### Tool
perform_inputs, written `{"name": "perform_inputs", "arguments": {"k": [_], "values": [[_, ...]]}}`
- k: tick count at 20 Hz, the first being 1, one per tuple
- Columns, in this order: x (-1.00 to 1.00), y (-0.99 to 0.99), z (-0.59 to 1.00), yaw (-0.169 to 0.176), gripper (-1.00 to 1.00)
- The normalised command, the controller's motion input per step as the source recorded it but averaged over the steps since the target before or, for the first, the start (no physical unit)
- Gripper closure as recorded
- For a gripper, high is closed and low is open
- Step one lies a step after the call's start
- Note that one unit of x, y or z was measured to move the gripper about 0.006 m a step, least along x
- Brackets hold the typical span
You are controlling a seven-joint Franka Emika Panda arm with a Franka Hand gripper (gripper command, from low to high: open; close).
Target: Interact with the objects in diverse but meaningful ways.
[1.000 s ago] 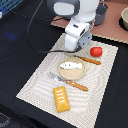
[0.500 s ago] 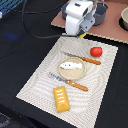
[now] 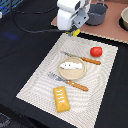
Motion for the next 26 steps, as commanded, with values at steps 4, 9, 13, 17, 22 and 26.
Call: {"name": "perform_inputs", "arguments": {"k": [4, 9, 13, 17, 22, 26], "values": [[-0.44, -0.79, -0.1, 0.0, 1.0], [-0.43, -0.8, -0.12, 0.0, 1.0], [-0.42, -0.8, -0.14, 0.0, 1.0], [-0.31, -0.67, -0.29, 0.0, 1.0], [-0.37, -0.36, -0.55, 0.0, 1.0], [-0.26, -0.14, -0.51, 0.0, 1.0]]}}
